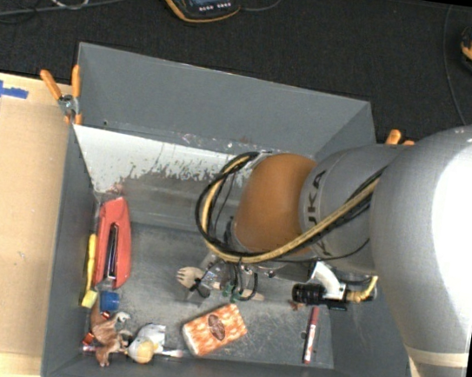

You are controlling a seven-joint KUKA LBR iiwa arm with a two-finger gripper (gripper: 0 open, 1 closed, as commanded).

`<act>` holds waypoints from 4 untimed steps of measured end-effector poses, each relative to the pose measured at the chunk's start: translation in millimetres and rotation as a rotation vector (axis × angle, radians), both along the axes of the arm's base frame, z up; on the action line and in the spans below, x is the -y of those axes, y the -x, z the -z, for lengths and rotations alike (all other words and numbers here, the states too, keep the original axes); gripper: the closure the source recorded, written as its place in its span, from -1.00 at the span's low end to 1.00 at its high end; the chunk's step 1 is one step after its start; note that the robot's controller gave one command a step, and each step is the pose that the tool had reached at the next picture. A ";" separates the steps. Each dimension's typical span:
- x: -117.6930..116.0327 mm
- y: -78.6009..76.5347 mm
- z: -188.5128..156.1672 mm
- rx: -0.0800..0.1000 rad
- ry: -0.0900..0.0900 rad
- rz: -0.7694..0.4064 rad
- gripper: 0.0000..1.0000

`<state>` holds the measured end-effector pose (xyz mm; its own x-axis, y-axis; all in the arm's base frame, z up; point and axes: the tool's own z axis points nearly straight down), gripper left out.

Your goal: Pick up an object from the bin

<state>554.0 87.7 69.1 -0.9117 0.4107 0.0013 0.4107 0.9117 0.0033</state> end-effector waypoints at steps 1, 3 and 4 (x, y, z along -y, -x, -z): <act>0.1 0.0 0.0 0.000 0.000 0.001 1.00; 0.8 2.6 -45.5 -0.008 0.001 0.000 1.00; 0.9 2.8 -89.3 -0.010 0.000 -0.001 1.00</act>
Offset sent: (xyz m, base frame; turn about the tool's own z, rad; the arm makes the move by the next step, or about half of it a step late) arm 0.0000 -0.0001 0.0034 0.0005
